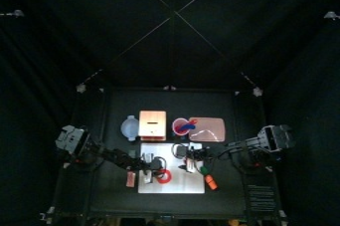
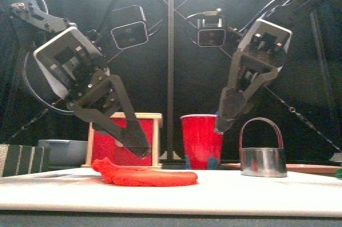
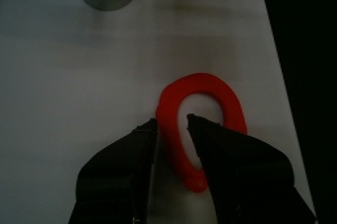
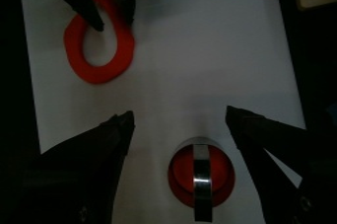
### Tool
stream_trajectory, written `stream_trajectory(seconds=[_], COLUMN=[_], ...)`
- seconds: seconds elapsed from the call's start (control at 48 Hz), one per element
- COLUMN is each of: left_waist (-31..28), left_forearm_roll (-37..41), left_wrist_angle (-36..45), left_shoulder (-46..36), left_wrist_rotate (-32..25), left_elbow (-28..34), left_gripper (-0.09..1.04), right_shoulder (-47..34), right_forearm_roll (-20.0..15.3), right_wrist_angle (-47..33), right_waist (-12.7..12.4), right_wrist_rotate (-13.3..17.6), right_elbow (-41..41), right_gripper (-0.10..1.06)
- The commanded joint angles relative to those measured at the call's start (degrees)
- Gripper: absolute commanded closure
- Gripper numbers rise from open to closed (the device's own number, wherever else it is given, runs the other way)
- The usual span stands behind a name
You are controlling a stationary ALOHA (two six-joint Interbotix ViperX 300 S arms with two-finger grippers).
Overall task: Get the cutter from the drawer then cut the dough then place the extra dough in the bowl
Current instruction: Place the extra dough in the bowl
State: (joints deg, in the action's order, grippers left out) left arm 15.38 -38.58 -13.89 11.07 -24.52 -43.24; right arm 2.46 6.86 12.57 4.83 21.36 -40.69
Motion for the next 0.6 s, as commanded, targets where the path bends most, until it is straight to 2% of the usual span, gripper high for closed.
stream_trajectory(seconds=[0.021,0.333,0.604], left_waist=[-0.88,-1.41,-1.41], left_forearm_roll=[0.26,0.35,1.41], left_wrist_angle=[0.09,4.22,4.39], left_shoulder=[-0.09,2.64,2.64], left_wrist_rotate=[0.0,0.0,0.09], left_elbow=[1.58,2.9,2.55], left_gripper=[0.21,0.21,0.3], right_shoulder=[0.7,0.44,0.44], right_forearm_roll=[-0.7,-1.14,-1.32], right_wrist_angle=[-0.44,-0.44,-1.05], right_waist=[0.09,0.26,0.18], right_wrist_rotate=[0.0,0.0,0.0], right_elbow=[0.62,0.79,0.44], right_gripper=[-0.06,-0.06,-0.06])
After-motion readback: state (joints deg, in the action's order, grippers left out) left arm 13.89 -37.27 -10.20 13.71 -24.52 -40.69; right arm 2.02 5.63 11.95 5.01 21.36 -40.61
